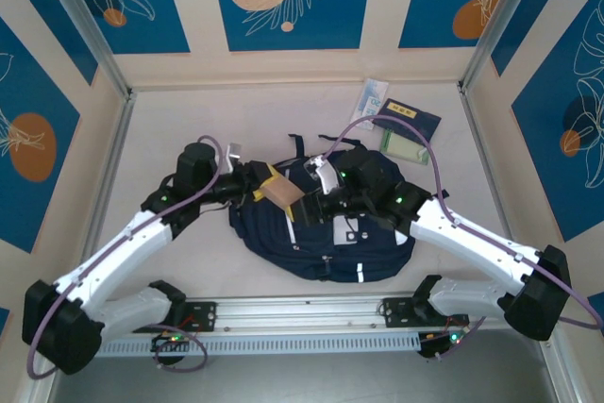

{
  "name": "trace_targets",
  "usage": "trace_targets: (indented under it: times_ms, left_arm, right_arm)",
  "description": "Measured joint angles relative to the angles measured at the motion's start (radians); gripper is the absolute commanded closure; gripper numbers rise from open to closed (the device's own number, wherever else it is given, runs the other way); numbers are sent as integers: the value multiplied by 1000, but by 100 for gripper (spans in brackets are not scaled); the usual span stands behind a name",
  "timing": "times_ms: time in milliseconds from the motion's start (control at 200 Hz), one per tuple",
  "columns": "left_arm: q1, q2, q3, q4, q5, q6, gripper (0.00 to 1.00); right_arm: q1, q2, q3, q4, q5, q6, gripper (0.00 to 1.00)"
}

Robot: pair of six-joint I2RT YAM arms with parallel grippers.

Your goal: Pack books, pencil case, and school supplies into a backpack

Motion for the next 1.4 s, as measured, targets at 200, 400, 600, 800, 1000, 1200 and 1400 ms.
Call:
trace_targets:
  times_ms: [200, 400, 600, 800, 1000, 1200, 1400]
  left_arm:
    - [18, -204, 76, -278, -248, 130, 72]
    - [40, -397, 99, -574, -439, 254, 72]
    - [40, -447, 99, -725, -517, 304, 69]
    - [40, -483, 145, -830, -583, 359, 67]
    - [40, -526, 169, -877, -620, 385, 66]
    - [40, -534, 177, -908, -637, 401, 65]
    - [40, -532, 182, -908, -650, 414, 64]
  right_arm:
    - [35, 94, 137, -90, 54, 69, 35]
    - [-11, 266, 261, -253, 235, 220, 25]
    - [32, 441, 400, -363, 299, 282, 23]
    - [99, 692, 680, -561, 423, 326, 19]
    - [164, 939, 905, -760, 502, 343, 27]
    - [168, 1019, 950, -828, 505, 360, 83]
    - [143, 915, 883, -771, 457, 317, 100]
